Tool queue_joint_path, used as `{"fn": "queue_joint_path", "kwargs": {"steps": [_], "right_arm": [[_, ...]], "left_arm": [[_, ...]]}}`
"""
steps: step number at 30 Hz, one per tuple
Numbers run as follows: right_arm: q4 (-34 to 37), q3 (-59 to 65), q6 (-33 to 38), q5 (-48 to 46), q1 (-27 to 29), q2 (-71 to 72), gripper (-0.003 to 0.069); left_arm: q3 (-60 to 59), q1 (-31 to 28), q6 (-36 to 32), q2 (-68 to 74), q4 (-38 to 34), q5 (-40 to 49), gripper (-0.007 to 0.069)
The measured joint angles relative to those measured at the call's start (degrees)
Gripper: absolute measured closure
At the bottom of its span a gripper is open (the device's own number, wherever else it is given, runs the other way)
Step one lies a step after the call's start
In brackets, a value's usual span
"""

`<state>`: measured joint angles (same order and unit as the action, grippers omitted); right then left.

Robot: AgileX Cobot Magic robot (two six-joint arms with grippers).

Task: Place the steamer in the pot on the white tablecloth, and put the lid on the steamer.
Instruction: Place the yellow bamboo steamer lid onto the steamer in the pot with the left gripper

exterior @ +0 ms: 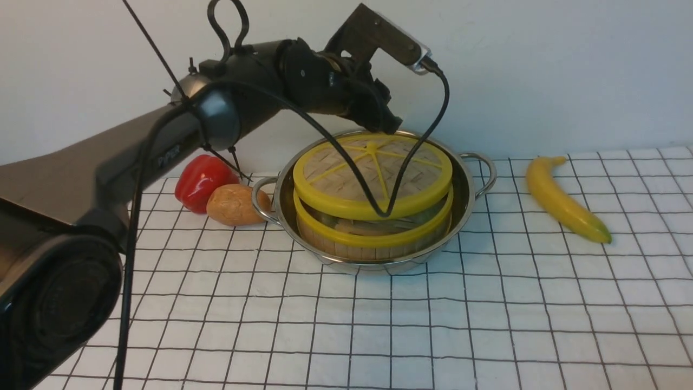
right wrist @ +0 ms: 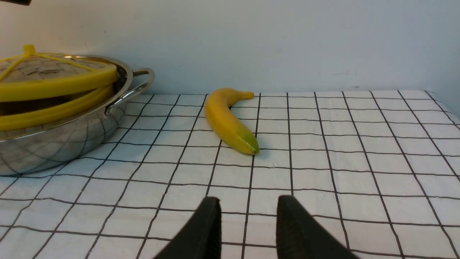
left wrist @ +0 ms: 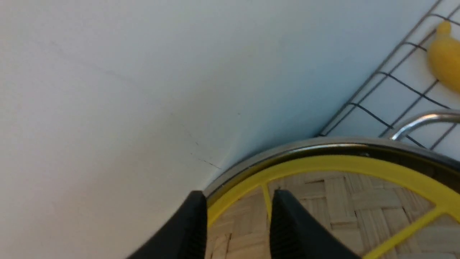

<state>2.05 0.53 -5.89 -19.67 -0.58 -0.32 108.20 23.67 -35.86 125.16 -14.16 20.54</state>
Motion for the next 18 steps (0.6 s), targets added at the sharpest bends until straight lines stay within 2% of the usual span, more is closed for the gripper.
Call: {"fn": "queue_joint_path", "kwargs": {"steps": [4, 18], "right_arm": [[0.00, 0.00, 0.00, 0.00, 0.00, 0.00, 0.0419], [0.00, 0.00, 0.00, 0.00, 0.00, 0.00, 0.0419]], "left_arm": [[0.00, 0.00, 0.89, 1.11, 0.00, -1.13, 0.0382], [0.00, -0.11, 1.86, 1.96, 0.00, 9.26, 0.0382]]}}
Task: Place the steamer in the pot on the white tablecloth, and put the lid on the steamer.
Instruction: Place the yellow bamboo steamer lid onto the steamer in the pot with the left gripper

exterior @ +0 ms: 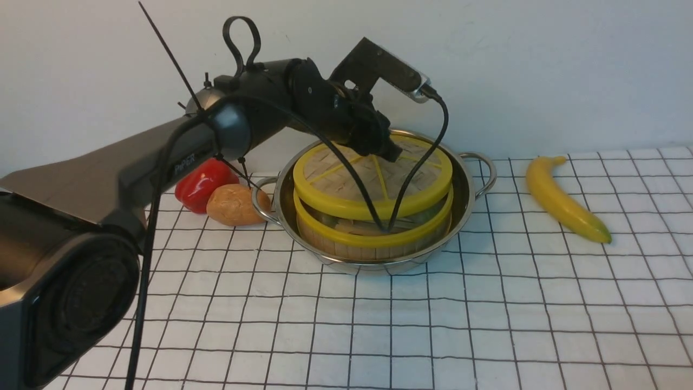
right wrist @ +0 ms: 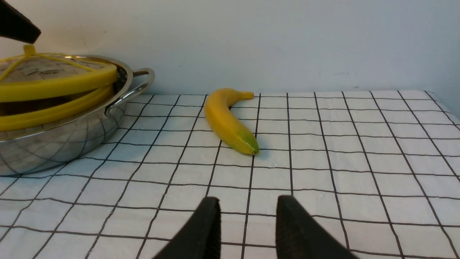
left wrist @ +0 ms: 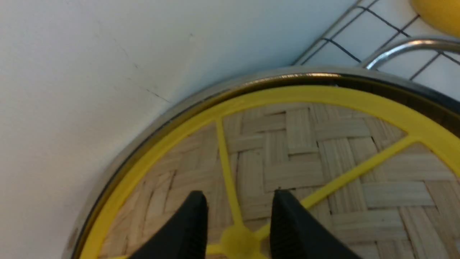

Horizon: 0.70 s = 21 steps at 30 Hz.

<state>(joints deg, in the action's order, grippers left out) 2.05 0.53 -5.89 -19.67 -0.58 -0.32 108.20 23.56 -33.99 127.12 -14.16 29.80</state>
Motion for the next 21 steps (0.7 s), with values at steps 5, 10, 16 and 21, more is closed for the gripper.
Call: {"fn": "queue_joint_path", "kwargs": {"steps": [5, 10, 16, 21], "right_arm": [[0.00, 0.00, 0.00, 0.00, 0.00, 0.00, 0.0419], [0.00, 0.00, 0.00, 0.00, 0.00, 0.00, 0.0419], [0.00, 0.00, 0.00, 0.00, 0.00, 0.00, 0.0419], [0.00, 0.00, 0.00, 0.00, 0.00, 0.00, 0.0419]], "left_arm": [[0.00, -0.73, -0.72, 0.00, 0.00, 0.30, 0.0372], [0.00, -1.23, -2.72, 0.00, 0.00, 0.30, 0.0294], [0.00, -1.18, -3.27, 0.00, -0.18, 0.30, 0.0248], [0.00, -1.18, -3.27, 0.00, -3.21, 0.49, 0.0268]]}}
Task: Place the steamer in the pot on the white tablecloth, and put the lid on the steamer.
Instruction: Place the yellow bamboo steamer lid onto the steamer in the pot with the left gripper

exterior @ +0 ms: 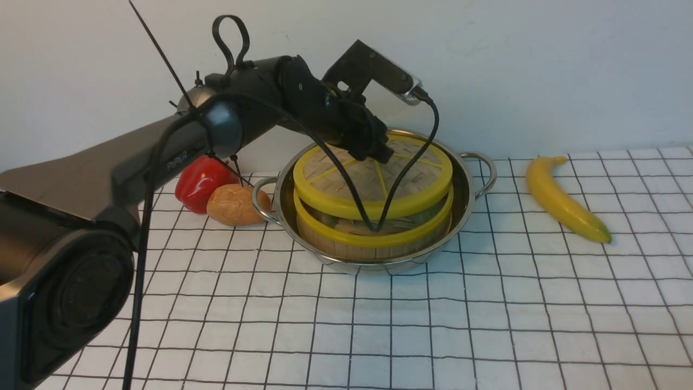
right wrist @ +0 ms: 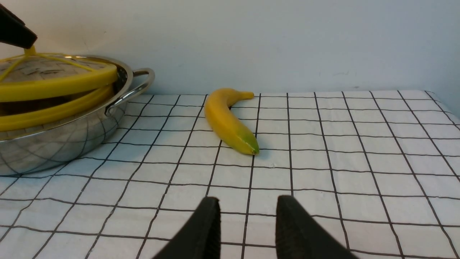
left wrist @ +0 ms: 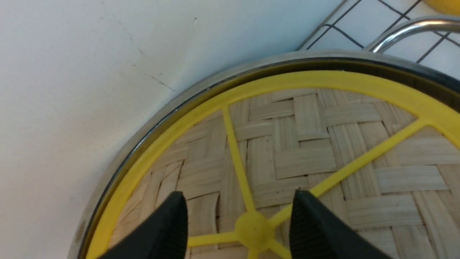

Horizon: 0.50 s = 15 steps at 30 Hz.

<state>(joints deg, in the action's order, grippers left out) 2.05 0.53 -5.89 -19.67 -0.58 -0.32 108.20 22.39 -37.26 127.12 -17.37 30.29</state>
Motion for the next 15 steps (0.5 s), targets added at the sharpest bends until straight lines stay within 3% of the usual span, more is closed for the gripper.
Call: {"fn": "queue_joint_path", "kwargs": {"steps": [15], "right_arm": [[0.00, 0.00, 0.00, 0.00, 0.00, 0.00, 0.0419]], "left_arm": [[0.11, 0.00, 0.50, 2.19, -2.35, 0.81, 0.0326]]}}
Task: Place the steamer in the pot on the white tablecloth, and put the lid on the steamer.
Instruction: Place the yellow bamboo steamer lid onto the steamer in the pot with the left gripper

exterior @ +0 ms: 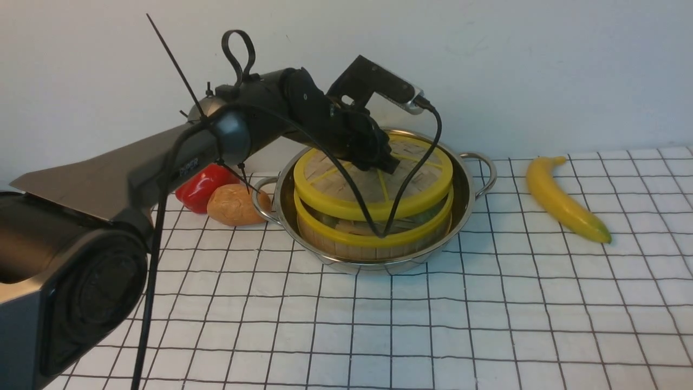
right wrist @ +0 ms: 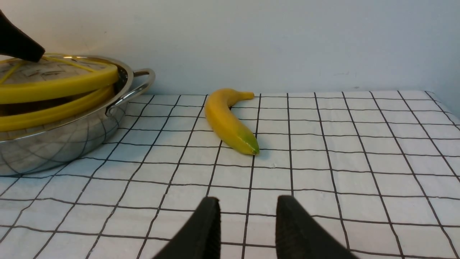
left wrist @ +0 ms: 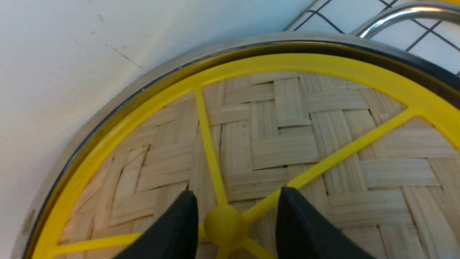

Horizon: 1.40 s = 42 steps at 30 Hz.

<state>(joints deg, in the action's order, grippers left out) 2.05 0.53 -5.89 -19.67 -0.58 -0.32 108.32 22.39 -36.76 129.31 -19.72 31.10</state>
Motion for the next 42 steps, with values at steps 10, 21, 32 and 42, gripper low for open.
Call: {"fn": "queue_joint_path", "kwargs": {"steps": [10, 21, 32, 42], "right_arm": [[0.00, 0.00, 0.00, 0.00, 0.00, 0.00, 0.0419], [0.00, 0.00, 0.00, 0.00, 0.00, 0.00, 0.0419], [0.00, 0.00, 0.00, 0.00, 0.00, 0.00, 0.0419], [0.00, 0.00, 0.00, 0.00, 0.00, 0.00, 0.0419]], "left_arm": [[0.44, 0.00, 1.30, 0.03, -0.12, 0.96, 0.0501], [0.61, 0.00, 1.30, -0.89, -0.07, 3.94, 0.0501], [0.49, 0.00, 1.41, -1.82, 0.06, 7.98, 0.0501], [0.49, -0.05, 1.11, -1.86, -0.40, 8.13, 0.0501]]}}
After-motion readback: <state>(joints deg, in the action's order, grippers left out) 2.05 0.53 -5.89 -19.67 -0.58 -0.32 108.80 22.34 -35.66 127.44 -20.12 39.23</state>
